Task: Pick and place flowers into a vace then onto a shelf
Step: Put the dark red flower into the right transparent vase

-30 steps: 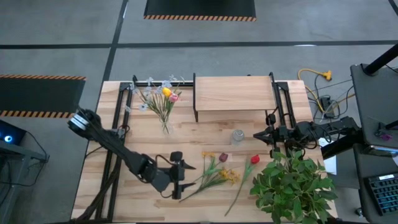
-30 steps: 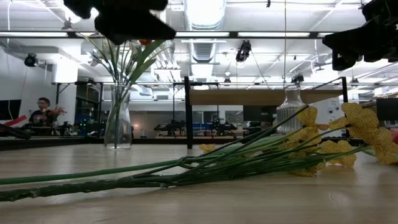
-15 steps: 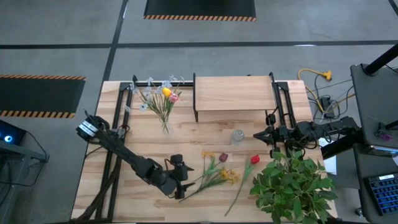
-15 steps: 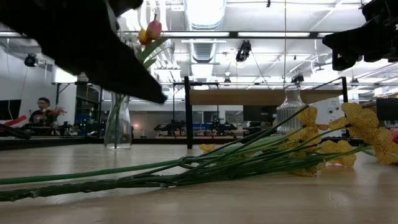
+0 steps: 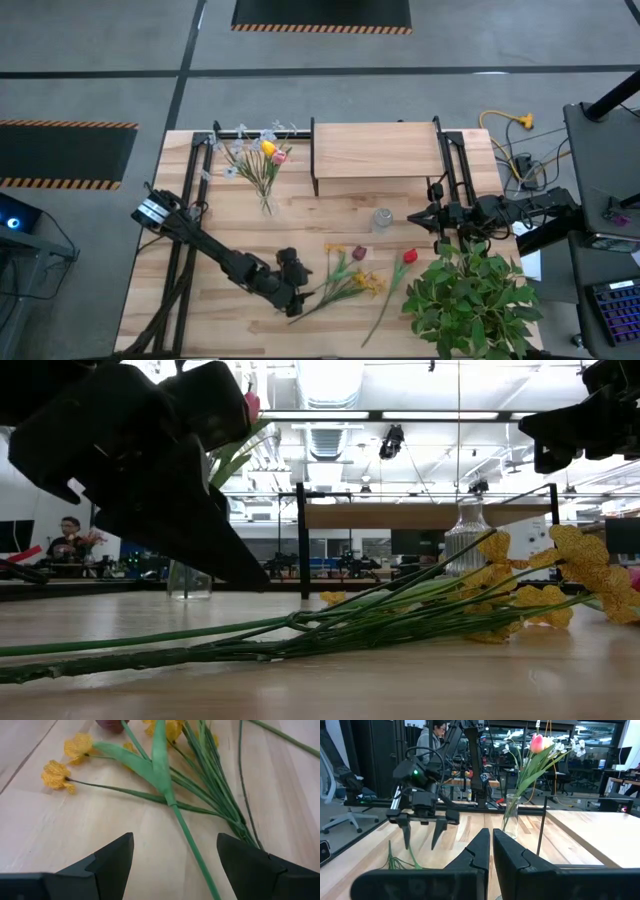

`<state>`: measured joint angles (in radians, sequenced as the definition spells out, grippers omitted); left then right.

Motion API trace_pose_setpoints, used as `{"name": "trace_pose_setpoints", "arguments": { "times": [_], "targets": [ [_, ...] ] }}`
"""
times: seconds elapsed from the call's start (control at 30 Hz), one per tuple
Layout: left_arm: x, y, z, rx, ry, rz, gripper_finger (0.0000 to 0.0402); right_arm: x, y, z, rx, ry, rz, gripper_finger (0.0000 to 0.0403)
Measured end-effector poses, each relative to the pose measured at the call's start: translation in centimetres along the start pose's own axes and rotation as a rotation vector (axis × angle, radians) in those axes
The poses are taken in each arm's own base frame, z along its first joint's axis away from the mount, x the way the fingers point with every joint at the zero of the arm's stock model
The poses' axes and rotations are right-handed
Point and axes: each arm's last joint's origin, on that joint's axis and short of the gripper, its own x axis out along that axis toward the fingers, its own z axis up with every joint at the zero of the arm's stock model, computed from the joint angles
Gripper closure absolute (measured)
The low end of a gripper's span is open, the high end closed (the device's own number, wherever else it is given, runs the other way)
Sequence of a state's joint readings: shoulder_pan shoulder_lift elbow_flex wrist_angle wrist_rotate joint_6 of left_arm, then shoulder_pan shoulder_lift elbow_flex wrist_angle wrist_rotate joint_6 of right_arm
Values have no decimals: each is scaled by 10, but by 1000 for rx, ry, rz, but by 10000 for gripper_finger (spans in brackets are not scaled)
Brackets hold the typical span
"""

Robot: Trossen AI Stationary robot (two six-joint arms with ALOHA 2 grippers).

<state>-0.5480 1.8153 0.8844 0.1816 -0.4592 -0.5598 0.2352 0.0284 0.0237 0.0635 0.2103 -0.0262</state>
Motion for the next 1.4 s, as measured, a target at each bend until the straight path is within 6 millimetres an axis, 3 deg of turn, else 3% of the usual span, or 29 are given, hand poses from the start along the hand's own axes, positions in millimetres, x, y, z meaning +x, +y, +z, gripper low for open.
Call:
{"name": "trace_pose_setpoints", "arguments": {
  "times": [0.5,0.73,0.93,1.13,1.27,1.4],
  "targets": [
    [-3,-3,-7,-51,55,-28,132,0,0,0,0,0,0,390],
    [-9,-15,-14,-35,63,-60,132,0,0,0,0,1,0,390],
    [2,-16,-29,-34,87,-28,133,0,0,0,-1,3,0,390],
    [4,-15,-30,-25,74,0,133,0,0,0,-1,4,0,390],
    [4,-14,-30,-19,74,10,153,0,0,0,6,3,1,390],
    [4,-13,-31,-12,83,17,210,0,0,0,18,4,0,390]
  ]
}}
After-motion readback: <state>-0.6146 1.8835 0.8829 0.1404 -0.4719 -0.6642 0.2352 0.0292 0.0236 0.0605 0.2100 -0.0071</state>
